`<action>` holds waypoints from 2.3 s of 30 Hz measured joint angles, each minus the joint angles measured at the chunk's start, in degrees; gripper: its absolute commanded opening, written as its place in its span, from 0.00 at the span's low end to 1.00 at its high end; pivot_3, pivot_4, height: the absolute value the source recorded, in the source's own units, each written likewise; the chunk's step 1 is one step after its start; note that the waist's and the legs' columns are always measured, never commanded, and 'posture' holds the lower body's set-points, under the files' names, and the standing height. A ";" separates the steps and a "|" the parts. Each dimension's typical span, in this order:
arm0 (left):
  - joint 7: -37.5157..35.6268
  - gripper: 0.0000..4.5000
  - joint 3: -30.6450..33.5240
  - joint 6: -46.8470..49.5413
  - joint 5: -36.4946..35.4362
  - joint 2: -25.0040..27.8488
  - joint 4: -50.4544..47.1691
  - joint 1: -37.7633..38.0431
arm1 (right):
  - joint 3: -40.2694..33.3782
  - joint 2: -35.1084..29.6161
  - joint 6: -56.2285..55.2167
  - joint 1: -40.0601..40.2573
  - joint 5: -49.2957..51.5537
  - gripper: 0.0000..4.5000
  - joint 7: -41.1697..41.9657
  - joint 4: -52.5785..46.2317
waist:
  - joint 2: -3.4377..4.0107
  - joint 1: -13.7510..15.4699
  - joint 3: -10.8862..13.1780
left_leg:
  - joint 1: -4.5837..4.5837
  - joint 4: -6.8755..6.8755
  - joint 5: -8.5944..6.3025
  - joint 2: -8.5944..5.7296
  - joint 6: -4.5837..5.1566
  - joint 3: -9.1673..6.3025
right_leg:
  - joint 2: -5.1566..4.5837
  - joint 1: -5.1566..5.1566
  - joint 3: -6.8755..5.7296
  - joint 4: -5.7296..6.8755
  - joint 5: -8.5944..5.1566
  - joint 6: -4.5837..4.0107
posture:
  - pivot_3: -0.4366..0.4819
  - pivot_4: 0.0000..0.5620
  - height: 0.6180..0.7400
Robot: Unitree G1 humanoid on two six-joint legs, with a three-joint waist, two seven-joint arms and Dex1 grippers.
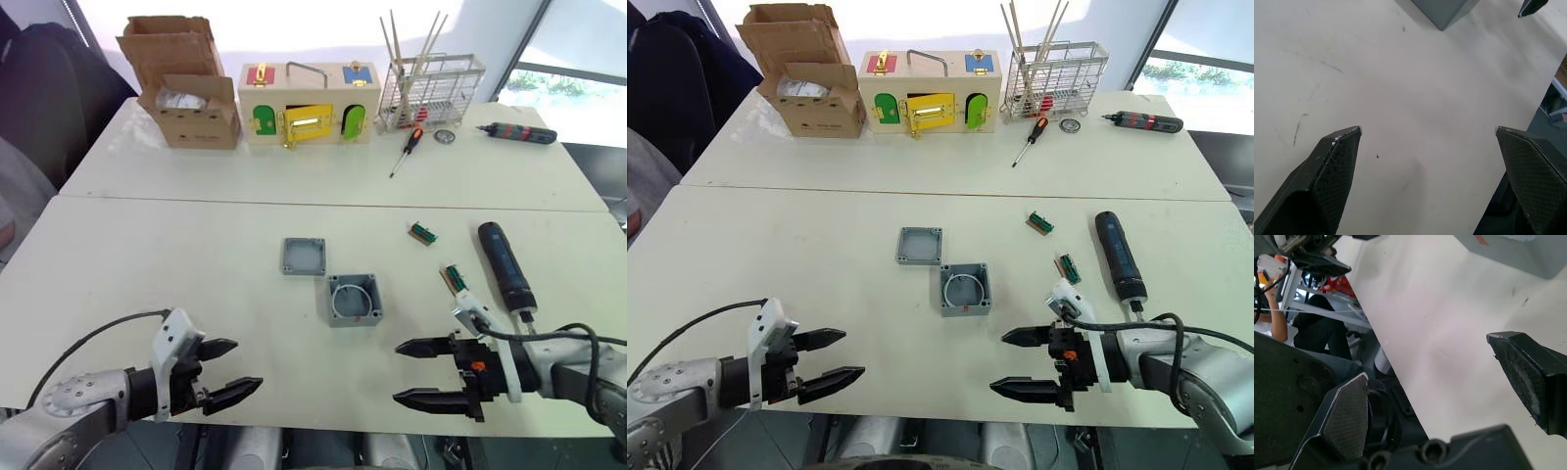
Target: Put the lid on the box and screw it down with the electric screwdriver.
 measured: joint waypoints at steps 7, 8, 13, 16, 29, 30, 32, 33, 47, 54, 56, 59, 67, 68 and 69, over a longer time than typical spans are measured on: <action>0.78 1.00 -0.01 -0.19 0.32 -0.03 0.03 -0.61 | 2.93 1.25 -3.18 -0.78 -6.17 0.99 -2.07 1.97 | 0.00 -0.03 0.00 | 0.00 0.00 0.02 0.00 -0.04 0.00 | 0.01 -0.02 0.00 0.00 0.00 0.01 | 0.48 0.27 0.96; 0.94 1.00 -0.01 -0.19 0.36 -0.03 0.04 -0.61 | 2.96 1.47 -3.15 -0.88 -6.17 0.99 -2.15 1.97 | 0.00 -0.03 0.00 | 0.00 0.00 0.02 0.00 -0.03 0.00 | 0.01 -0.01 0.00 0.00 0.00 0.01 | 0.48 0.27 0.96; 1.33 1.00 -0.01 -0.18 0.46 -0.12 0.09 -0.77 | 2.95 1.94 -2.90 -1.08 -5.85 0.99 -2.08 1.96 | 0.00 -0.01 0.00 | 0.00 0.00 0.01 0.00 -0.02 0.00 | 0.00 -0.01 0.00 0.00 0.00 0.00 | 0.48 0.27 0.96; 1.50 1.00 -0.01 -0.17 0.41 -0.15 0.11 -1.02 | 2.84 2.27 -3.05 -1.10 -5.59 0.99 -1.82 1.97 | 0.00 -0.03 0.00 | 0.00 0.00 0.01 0.00 -0.02 0.00 | 0.00 -0.01 0.00 0.00 0.00 0.01 | 0.48 0.27 0.96; 0.67 1.00 1.40 0.97 3.31 4.21 6.49 -8.47 | 0.92 2.41 1.38 -4.19 -3.56 0.99 -3.89 2.39 | 0.00 0.13 0.00 | -0.02 0.00 0.01 -0.01 -0.02 -0.01 | 0.01 -0.03 -0.02 0.02 0.01 0.01 | 0.48 0.27 0.96; 0.61 1.00 2.16 0.88 3.44 4.91 8.07 -11.39 | 0.36 2.37 1.35 -4.88 -3.55 0.99 -3.88 2.61 | -0.01 0.11 0.01 | -0.03 0.00 0.02 -0.02 -0.02 -0.02 | 0.01 -0.05 -0.04 0.05 0.01 0.02 | 0.48 0.27 0.96; -0.43 1.00 1.64 1.06 3.64 6.91 12.19 -21.62 | -1.13 1.68 2.09 -6.56 -2.66 0.99 -3.74 3.29 | -0.05 0.56 0.03 | -0.06 0.08 0.04 -0.06 -0.06 -0.08 | 0.01 -0.07 -0.12 0.16 0.01 0.02 | 0.48 0.27 0.96; -1.25 1.00 1.19 1.12 3.70 8.55 13.70 -27.75 | -2.27 1.23 2.66 -8.10 -2.11 0.99 -3.72 3.53 | -0.10 0.74 0.04 | -0.10 0.10 0.06 -0.07 -0.09 -0.10 | 0.03 -0.09 -0.16 0.16 0.02 0.03 | 0.48 0.27 0.96; -23.26 1.00 -38.73 10.03 13.67 0.25 23.75 -77.94 | -4.67 2.86 4.22 -11.48 -1.06 0.99 -8.94 2.72 | -0.27 -0.48 0.09 | -0.21 0.37 0.05 -0.10 0.00 0.00 | 0.09 -0.25 -0.17 0.81 -0.09 0.26 | 0.48 0.27 0.96; -24.46 1.00 -49.56 10.97 20.20 -11.64 30.52 -84.12 | -9.82 5.56 3.85 0.50 -1.48 0.99 -12.74 -0.63 | -0.26 -0.04 0.10 | -0.33 0.85 -0.20 -0.15 0.43 -0.12 | 0.08 -0.10 -0.10 0.84 -0.24 0.48 | 0.48 0.27 0.96; -24.69 1.00 -52.34 10.83 21.27 -13.71 30.29 -83.25 | -10.03 7.26 3.82 2.25 -1.48 0.99 -14.11 -1.79 | -0.26 -0.29 0.10 | -0.33 0.88 -0.20 -0.15 0.42 -0.06 | 0.08 -0.17 0.01 0.84 -0.24 0.48 | 0.48 0.27 0.96; -25.14 1.00 -55.01 10.54 22.76 -15.27 29.54 -82.91 | -10.78 9.05 3.76 2.79 -1.49 0.99 -16.38 -3.03 | -0.24 -0.18 0.08 | -0.31 0.88 -0.20 -0.13 0.42 -0.08 | 0.10 -0.19 0.01 0.87 -0.24 0.48 | 0.48 0.27 0.96; -26.10 1.00 -59.56 9.47 27.26 -16.33 30.05 -81.23 | -11.23 10.91 3.50 4.13 -1.52 0.99 -19.25 -4.81 | -0.23 0.06 0.08 | -0.31 0.92 -0.20 -0.20 0.42 -0.11 | 0.07 -0.12 0.03 0.85 -0.24 0.48 | 0.48 0.27 0.96; -26.12 1.00 -59.77 9.31 27.75 -16.91 30.52 -81.01 | -11.23 10.92 3.39 4.03 -1.55 0.99 -19.43 -4.81 | -0.23 0.07 0.08 | -0.31 0.92 -0.20 -0.20 0.42 -0.11 | 0.06 -0.13 0.03 0.85 -0.24 0.48 | 0.48 0.27 0.96; -26.07 1.00 -60.17 8.67 28.49 -17.54 31.22 -80.84 | -11.23 10.99 3.14 3.86 -1.63 0.99 -19.68 -4.80 | -0.23 0.06 0.08 | -0.31 0.92 -0.20 -0.20 0.42 -0.11 | 0.06 -0.12 0.03 0.84 -0.24 0.48 | 0.48 0.27 0.96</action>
